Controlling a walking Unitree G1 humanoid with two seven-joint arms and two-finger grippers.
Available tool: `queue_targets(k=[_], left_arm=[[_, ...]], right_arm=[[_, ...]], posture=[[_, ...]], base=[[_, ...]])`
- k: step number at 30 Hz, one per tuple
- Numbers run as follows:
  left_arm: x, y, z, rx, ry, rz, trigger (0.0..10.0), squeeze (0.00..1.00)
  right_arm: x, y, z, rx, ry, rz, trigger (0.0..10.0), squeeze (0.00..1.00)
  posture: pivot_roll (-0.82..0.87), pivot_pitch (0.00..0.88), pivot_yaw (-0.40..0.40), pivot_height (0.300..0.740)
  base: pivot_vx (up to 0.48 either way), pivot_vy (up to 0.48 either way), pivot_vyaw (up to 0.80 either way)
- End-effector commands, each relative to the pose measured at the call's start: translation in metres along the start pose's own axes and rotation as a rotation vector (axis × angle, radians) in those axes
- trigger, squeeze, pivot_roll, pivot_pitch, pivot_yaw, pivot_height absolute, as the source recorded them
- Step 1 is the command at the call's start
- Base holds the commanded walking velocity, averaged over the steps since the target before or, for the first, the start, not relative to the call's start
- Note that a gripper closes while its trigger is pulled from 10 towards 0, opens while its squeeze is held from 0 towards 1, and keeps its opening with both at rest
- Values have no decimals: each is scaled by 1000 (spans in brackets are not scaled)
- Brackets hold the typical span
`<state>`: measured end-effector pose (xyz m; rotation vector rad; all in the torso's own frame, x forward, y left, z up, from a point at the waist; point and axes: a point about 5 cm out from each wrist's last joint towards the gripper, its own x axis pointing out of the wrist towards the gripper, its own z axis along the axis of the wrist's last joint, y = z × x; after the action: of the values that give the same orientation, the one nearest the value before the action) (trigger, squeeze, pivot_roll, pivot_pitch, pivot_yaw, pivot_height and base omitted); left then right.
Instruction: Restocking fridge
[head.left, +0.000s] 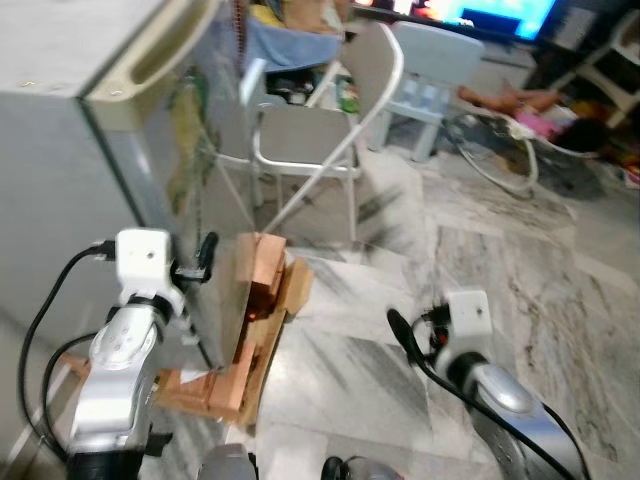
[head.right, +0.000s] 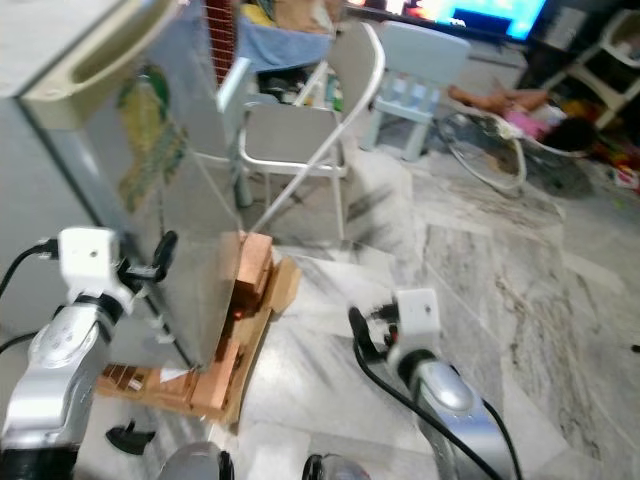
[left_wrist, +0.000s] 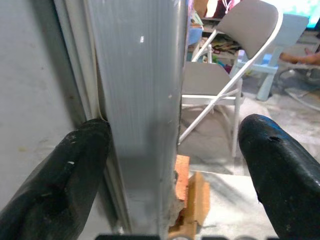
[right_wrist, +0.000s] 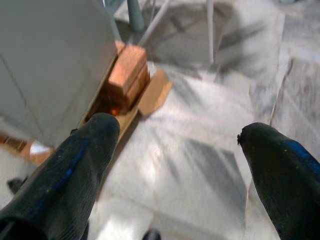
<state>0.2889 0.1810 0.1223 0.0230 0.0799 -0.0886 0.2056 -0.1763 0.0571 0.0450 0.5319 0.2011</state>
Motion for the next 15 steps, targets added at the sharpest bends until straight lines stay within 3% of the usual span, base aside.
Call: queue_targets(k=[1, 2, 5, 7, 10, 13, 15], left_arm=[[18, -56, 47, 3, -169, -281, 10000, 0], [18, -56, 47, 3, -169, -281, 10000, 0], [6, -115, 65, -34, -210, -585, 10000, 0], [2, -119, 64, -36, -213, -615, 10000, 0], [4, -112, 58, -34, -195, -585, 10000, 0], [10, -81, 47, -1, -163, -443, 10000, 0], [9, -74, 46, 8, -161, -420, 10000, 0]], right_arm=[[-8, -7, -6, 1, 24, 6, 10000, 0], [-8, -7, -6, 1, 24, 6, 10000, 0], [-12, -2, -5, 34, 9, 39, 10000, 0], [-12, 0, -4, 36, -15, 54, 10000, 0], [-12, 1, -3, 30, -35, 71, 10000, 0], [-7, -1, -9, 13, -34, 70, 10000, 0], [-5, -2, -10, 7, -39, 69, 10000, 0]], posture=[[84, 23, -83, 740], [84, 23, -83, 740], [66, 25, -70, 740], [67, 25, -67, 740], [72, 26, -67, 740], [85, 30, -70, 740], [87, 30, -70, 740]], base=[[0, 0, 0], [0, 0, 0], [0, 0, 0], [0, 0, 0], [0, 0, 0], [0, 0, 0], [0, 0, 0]])
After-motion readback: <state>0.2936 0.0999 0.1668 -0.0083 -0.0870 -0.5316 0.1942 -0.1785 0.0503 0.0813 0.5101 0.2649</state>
